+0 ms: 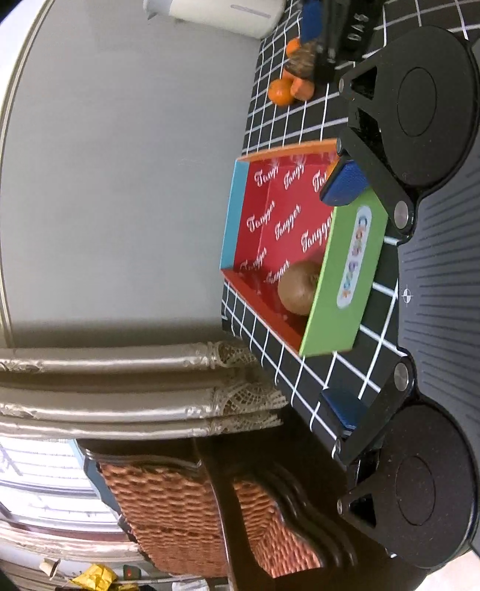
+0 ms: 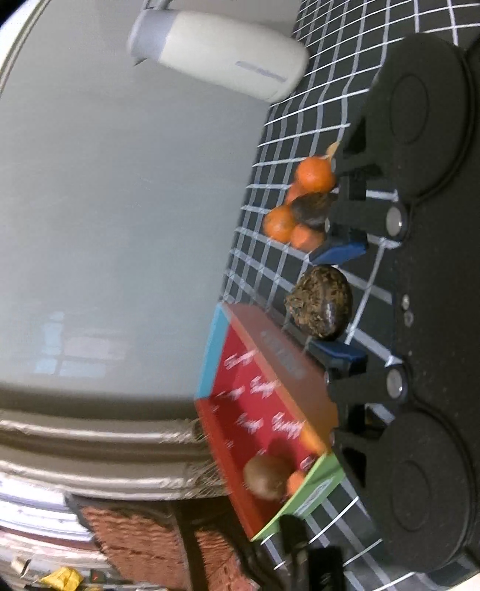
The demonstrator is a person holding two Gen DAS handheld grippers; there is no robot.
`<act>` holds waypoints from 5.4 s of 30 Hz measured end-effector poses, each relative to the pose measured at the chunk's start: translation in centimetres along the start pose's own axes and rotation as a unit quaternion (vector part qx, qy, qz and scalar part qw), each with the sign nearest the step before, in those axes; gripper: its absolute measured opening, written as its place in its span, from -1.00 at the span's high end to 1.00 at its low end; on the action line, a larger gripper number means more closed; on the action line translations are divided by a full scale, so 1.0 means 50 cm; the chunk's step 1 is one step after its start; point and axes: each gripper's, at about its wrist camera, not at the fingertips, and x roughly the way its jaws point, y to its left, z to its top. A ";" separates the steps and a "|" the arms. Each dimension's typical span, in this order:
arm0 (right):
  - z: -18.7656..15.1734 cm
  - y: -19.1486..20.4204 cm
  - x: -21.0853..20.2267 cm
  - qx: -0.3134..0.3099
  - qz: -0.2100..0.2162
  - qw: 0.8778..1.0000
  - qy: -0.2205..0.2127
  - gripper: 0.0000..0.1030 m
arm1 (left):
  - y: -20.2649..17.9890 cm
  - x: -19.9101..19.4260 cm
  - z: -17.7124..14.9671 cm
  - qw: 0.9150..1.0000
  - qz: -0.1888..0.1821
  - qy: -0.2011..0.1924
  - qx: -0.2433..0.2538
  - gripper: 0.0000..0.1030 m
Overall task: Organize fruits
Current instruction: 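Carry the dried fruit into the red box and open the right gripper, then move the right gripper back toward the remaining fruit pile, then grasp the small tan nut with the left gripper, then carry the tan nut over the red box and open the left gripper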
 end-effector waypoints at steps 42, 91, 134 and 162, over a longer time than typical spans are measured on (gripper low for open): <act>0.018 0.091 0.060 -0.049 -0.020 0.998 0.016 -0.35 | 0.092 0.013 -0.014 1.000 0.020 0.014 -0.012 -1.00; -0.069 -0.329 -0.052 0.107 -0.129 0.986 0.001 -0.28 | -0.361 0.024 0.000 0.984 -0.165 -0.002 0.072 -1.00; -0.096 -0.515 -0.007 0.190 -0.151 0.970 0.031 -0.47 | -0.602 0.082 -0.030 0.975 -0.192 0.062 0.094 0.46; -0.044 -0.237 0.041 0.110 -0.083 0.990 0.033 -0.48 | -0.189 0.077 0.048 0.994 -0.108 0.008 0.021 0.46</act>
